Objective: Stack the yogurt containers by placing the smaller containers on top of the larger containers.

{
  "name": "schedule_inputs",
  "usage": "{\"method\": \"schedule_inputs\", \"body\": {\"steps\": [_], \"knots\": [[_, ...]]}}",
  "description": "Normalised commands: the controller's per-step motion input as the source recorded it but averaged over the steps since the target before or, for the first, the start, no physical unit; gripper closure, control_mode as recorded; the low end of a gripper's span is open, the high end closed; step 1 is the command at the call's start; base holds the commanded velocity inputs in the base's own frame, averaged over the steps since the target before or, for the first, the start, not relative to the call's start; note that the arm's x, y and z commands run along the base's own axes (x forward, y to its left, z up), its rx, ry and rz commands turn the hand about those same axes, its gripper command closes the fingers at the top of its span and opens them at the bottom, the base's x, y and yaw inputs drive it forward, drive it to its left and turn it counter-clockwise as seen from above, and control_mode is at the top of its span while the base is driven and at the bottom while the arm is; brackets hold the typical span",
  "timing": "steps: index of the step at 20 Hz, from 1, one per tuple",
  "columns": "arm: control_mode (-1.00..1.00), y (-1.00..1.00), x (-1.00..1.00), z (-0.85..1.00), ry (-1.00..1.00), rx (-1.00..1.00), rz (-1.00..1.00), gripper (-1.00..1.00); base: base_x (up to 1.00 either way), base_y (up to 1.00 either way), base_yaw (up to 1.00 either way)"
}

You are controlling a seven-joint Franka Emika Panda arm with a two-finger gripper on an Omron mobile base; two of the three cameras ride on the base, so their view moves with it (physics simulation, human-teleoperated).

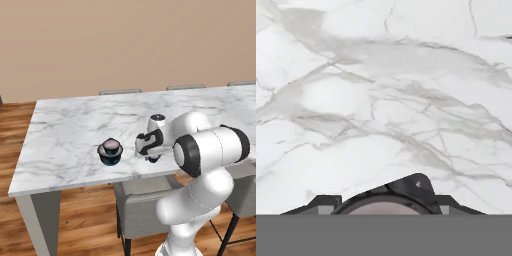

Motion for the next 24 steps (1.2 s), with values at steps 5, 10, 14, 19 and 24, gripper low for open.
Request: {"method": "schedule_inputs", "body": {"steps": [5, 10, 14, 19, 24], "knots": [[-1.0, 0.0, 0.0, 0.78, 0.0, 0.0, -0.04, 1.0, 0.0, 0.0, 0.0], [-1.0, 0.0, 0.0, 0.79, 0.04, 0.01, -0.01, 1.0, 0.0, 0.0, 0.0], [-1.0, 0.13, -0.02, 0.74, 0.01, 0.0, -0.03, 1.0, 0.0, 0.0, 0.0], [-1.0, 0.25, 0.0, 0.62, 0.03, 0.0, -0.02, 1.0, 0.0, 0.0, 0.0], [-1.0, 0.5, 0.0, 0.42, 0.09, 0.0, 0.0, 1.0, 0.0, 0.0, 0.0]]}}
